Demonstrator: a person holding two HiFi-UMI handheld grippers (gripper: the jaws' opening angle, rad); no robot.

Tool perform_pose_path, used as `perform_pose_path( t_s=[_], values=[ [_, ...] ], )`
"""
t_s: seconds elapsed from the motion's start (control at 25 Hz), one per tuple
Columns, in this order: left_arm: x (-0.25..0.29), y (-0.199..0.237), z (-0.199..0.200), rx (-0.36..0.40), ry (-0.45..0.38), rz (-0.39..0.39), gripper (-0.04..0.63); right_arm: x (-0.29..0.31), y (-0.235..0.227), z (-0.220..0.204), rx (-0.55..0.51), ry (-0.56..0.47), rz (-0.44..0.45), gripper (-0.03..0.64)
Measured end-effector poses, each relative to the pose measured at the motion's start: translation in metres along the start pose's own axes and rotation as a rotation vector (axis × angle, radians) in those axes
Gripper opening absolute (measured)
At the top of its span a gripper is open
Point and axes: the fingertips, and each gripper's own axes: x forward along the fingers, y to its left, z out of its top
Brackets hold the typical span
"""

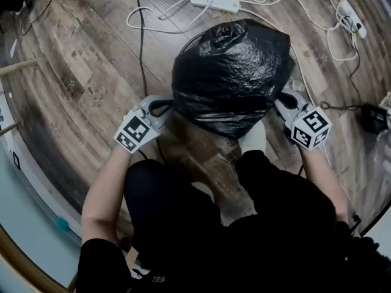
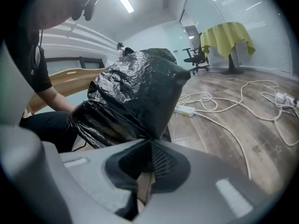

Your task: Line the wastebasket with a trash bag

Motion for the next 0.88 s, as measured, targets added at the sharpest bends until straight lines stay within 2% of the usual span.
perform_pose_path(
  t_s=[0.08,0.16,0.28,0.36,0.44,0.48,0.52,0.64,0.76,0.88],
  values=[
    [-0.003,-0.015,0.004,0.053,0.008,-0.042,0.008,-0.005,0.007,0.004,-0.030,0.000,-0.001,0.002],
    [-0.007,-0.022,0.003,0.067,0.015,-0.055,0.008,-0.016,0.009,0.003,-0.061,0.007,-0.016,0.002],
    [-0.011,-0.012,-0.009,-0.001,0.011,-0.018,0.008,-0.032,0.002,-0.002,-0.046,-0.007,-0.034,0.003],
    [-0.021,0.002,-0.003,-0.078,-0.047,0.030,0.018,-0.045,0.004,0.005,-0.053,-0.053,-0.017,0.007],
    [-0.036,0.015,0.010,-0.117,-0.109,0.078,0.118,-0.059,0.006,0.016,-0.070,-0.077,-0.003,0.168],
    [-0.045,0.019,0.016,-0.121,-0.134,0.099,0.158,-0.067,0.005,0.021,-0.072,-0.084,-0.004,0.215],
    [-0.055,0.022,0.021,-0.122,-0.151,0.118,0.167,-0.075,0.005,0.027,-0.070,-0.091,-0.006,0.221],
    [-0.088,0.024,0.037,-0.107,-0.167,0.166,0.167,-0.096,0.012,0.046,-0.094,-0.124,0.012,0.221],
    [-0.124,0.026,0.064,-0.054,-0.201,0.227,0.167,-0.099,0.034,0.073,-0.212,-0.157,0.068,0.221],
    [-0.149,0.026,0.097,-0.001,-0.249,0.275,0.167,-0.082,0.054,0.096,-0.346,-0.141,0.112,0.221]
  ],
)
